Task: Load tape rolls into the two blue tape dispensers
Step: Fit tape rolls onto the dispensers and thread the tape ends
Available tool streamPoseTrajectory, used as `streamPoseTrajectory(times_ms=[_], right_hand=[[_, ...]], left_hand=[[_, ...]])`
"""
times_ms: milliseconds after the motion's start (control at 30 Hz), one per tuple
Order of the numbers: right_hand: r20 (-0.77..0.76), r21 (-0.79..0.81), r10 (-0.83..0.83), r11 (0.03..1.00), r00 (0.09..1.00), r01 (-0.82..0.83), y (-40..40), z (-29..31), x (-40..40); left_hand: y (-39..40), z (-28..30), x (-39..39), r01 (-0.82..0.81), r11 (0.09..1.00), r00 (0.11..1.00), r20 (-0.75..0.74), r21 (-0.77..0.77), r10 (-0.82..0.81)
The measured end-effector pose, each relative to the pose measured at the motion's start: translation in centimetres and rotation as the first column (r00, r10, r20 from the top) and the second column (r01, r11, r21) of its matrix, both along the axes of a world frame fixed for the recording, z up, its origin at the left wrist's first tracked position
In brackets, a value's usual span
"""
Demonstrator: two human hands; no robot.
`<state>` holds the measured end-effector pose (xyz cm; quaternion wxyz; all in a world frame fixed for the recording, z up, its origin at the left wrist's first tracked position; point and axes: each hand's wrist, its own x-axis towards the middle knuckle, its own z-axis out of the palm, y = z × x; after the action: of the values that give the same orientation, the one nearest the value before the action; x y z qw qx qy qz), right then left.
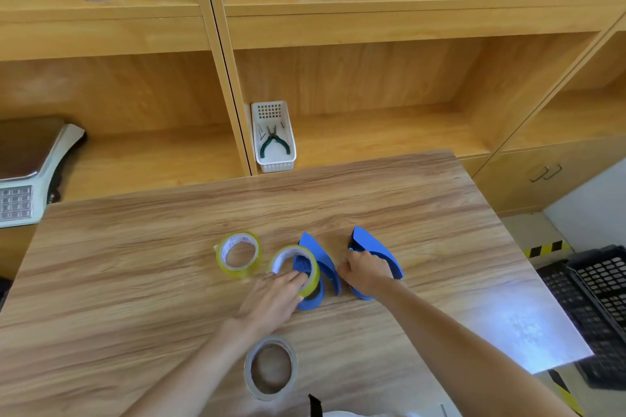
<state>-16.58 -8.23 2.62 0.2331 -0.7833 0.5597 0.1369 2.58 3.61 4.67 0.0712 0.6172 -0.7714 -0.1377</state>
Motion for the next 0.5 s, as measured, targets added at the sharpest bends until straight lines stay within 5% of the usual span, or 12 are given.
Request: streamPoseTrajectory(times_ms=[267,500], right_hand=[[0.089,0.055,-0.009,0.998,0.996,0.004,0.0,-1.2,-0.3],[0.134,0.098,-0.001,0.995,0.991,-0.012,0.4,-1.3,0.3]], left_hand=[[-0.8,-2.5,-2.7,0.132,0.989,0.965,0.219,0.073,-0.145],[-1.2,-4.1,-3.2,0.055,0.994,0.987,0.146,0.097,-0.069]])
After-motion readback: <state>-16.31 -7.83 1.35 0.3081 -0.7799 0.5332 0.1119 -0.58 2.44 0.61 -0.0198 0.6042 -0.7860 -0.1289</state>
